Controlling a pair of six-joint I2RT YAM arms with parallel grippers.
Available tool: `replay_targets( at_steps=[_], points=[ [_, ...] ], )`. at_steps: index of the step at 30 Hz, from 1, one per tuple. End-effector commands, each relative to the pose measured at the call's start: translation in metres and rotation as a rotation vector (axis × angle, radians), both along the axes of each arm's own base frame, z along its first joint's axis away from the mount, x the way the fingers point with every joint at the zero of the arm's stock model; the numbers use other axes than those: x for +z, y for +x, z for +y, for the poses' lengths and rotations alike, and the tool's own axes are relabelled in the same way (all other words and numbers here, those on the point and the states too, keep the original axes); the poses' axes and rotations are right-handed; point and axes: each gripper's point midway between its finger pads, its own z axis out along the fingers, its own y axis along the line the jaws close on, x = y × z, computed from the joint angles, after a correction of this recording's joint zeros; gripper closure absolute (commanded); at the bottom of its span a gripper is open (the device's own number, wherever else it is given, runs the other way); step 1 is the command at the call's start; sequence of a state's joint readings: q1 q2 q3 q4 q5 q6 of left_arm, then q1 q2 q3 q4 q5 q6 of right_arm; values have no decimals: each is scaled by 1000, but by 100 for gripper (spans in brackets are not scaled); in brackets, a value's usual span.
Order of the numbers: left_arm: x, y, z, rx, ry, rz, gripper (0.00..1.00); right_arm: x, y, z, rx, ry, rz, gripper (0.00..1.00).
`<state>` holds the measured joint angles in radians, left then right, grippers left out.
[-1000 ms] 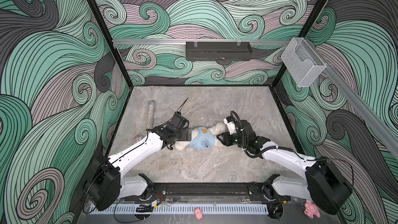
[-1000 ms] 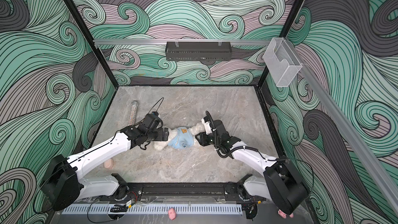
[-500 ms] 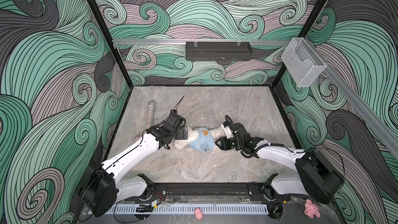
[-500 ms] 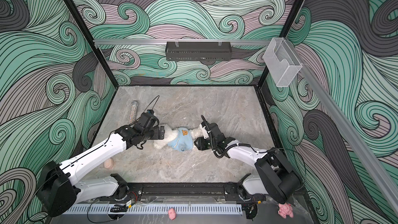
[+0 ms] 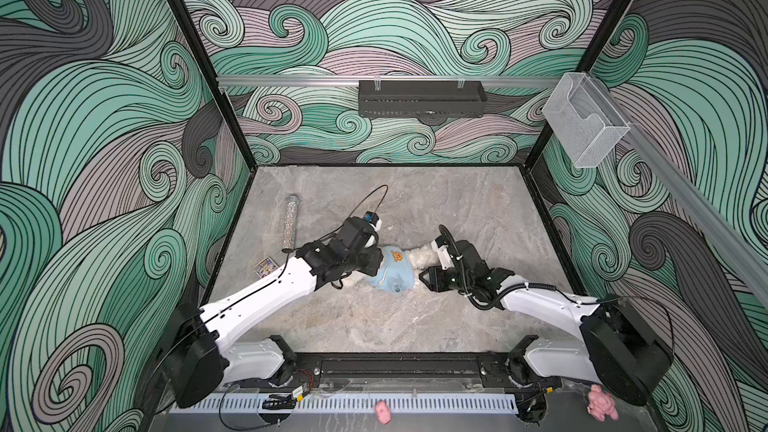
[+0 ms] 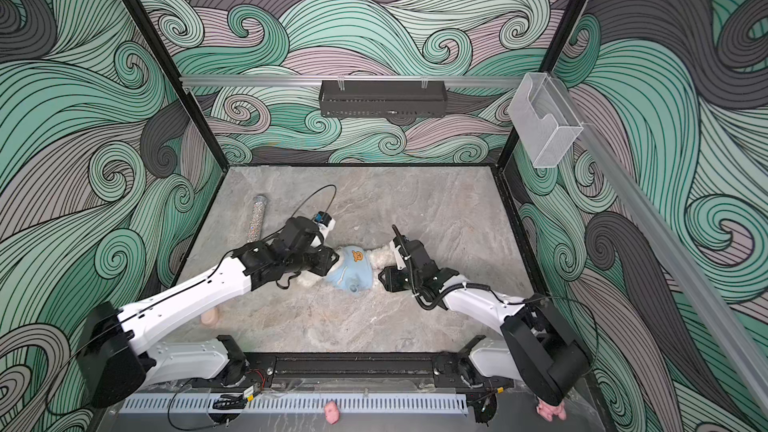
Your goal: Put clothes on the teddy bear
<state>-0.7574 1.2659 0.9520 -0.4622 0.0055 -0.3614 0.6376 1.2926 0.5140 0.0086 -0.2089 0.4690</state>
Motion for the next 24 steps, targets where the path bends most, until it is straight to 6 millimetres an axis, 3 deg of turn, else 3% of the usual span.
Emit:
replay_targets(
  at_steps=[1,5,16,21,24],
  points=[
    [-4,-2,-24,-89,15,79,71,-4,-2,-4,-5,-22,0,50],
    [-35,2,-29,-98,96,172,74,-6,-3,-3,-3,-19,4,50],
    [-66,0,-25,-71,133,225,73,-2,-3,-2,0,-2,-11,50],
    [-80,-1,-27,-59,129,260,82,21,-8,-4,34,6,-54,47],
    [-76,-2,-33,-55,86,266,90,32,-21,-4,76,24,-60,44]
  ],
)
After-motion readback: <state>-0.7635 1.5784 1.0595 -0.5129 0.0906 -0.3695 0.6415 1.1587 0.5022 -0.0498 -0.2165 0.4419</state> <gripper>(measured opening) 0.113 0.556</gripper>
